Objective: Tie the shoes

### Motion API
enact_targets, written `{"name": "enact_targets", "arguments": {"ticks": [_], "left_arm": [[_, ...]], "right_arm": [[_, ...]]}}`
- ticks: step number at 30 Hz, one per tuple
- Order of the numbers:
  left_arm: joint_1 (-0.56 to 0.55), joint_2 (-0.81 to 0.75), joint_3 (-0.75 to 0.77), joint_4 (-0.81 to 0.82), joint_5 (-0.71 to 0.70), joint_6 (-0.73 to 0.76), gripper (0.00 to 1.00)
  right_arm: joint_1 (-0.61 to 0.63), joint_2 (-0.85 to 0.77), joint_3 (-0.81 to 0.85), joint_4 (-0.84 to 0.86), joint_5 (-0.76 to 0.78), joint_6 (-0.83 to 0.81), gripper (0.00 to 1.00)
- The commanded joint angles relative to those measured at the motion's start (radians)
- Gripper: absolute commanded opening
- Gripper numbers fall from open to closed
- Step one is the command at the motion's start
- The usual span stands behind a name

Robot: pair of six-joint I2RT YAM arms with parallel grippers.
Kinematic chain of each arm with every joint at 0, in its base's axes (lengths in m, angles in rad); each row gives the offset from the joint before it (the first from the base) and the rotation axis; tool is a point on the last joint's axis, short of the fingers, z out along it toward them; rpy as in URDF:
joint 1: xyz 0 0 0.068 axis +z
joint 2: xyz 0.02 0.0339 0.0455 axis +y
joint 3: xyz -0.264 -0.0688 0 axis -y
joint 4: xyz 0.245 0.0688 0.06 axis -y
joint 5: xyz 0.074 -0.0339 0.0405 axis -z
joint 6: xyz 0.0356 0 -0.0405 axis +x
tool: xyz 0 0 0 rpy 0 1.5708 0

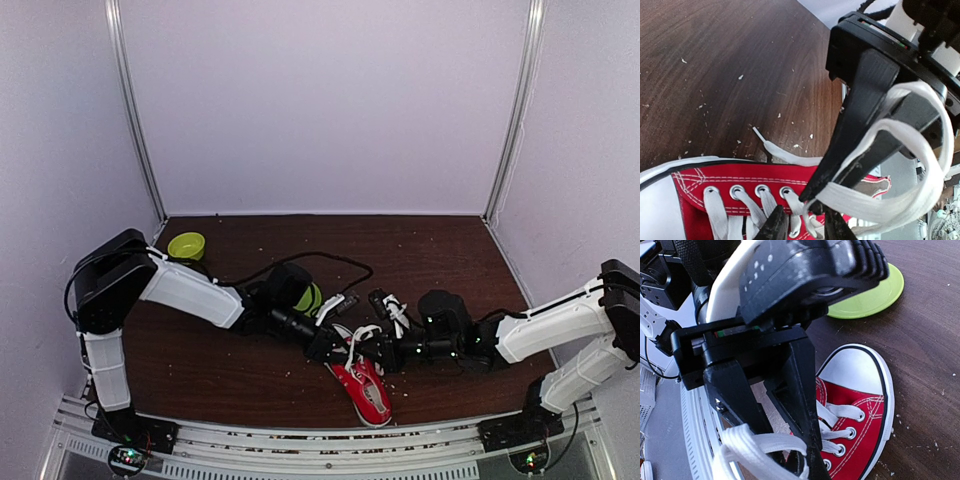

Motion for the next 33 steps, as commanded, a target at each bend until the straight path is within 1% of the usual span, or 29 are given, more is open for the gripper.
{"name": "enact_targets", "arguments": {"ticks": [1, 3, 7, 10, 12, 13, 15, 17, 19, 22, 28, 33], "left_arm": [[-0.006, 0.019, 0.041, -0.022, 0.004, 0.027, 0.29], [-0.006, 0.022, 0.045, -0.024, 0.003, 0.026, 0.27], [-0.006, 0.01, 0.038, -0.028, -0.023, 0.027, 0.1], [-0.006, -0.014, 0.019, -0.034, -0.074, 0.029, 0.0], [-0.006, -0.049, -0.012, -0.026, -0.118, 0.025, 0.0], [-0.005, -0.067, -0.028, -0.022, -0.144, 0.026, 0.0], [-0.004, -0.112, -0.057, -0.017, -0.197, 0.026, 0.0], [-0.003, -0.138, -0.078, -0.018, -0.231, 0.025, 0.0], [-0.003, -0.149, -0.087, -0.018, -0.24, 0.019, 0.0], [-0.003, -0.151, -0.095, -0.012, -0.24, 0.009, 0.0], [-0.004, -0.149, -0.096, -0.016, -0.237, 0.01, 0.0], [-0.003, -0.152, -0.095, -0.016, -0.233, 0.011, 0.0]], "right_arm": [[-0.007, -0.014, 0.0, 0.052, 0.024, 0.012, 0.0], [-0.006, -0.013, 0.001, 0.053, 0.024, 0.013, 0.0], [-0.006, -0.018, -0.003, 0.045, 0.026, 0.011, 0.0], [-0.006, -0.029, -0.007, 0.029, 0.031, 0.013, 0.0], [-0.005, -0.04, -0.009, 0.01, 0.036, 0.014, 0.01], [-0.005, -0.049, -0.011, -0.001, 0.037, 0.015, 0.05], [-0.005, -0.069, -0.02, -0.021, 0.042, 0.019, 0.14], [-0.006, -0.097, -0.036, -0.038, 0.047, 0.024, 0.28], [-0.007, -0.12, -0.058, -0.047, 0.054, 0.03, 0.35], [-0.009, -0.145, -0.091, -0.058, 0.055, 0.039, 0.42], [-0.011, -0.13, -0.114, -0.05, 0.049, 0.042, 0.43], [-0.011, -0.062, -0.092, 0.001, 0.015, 0.039, 0.38]]}}
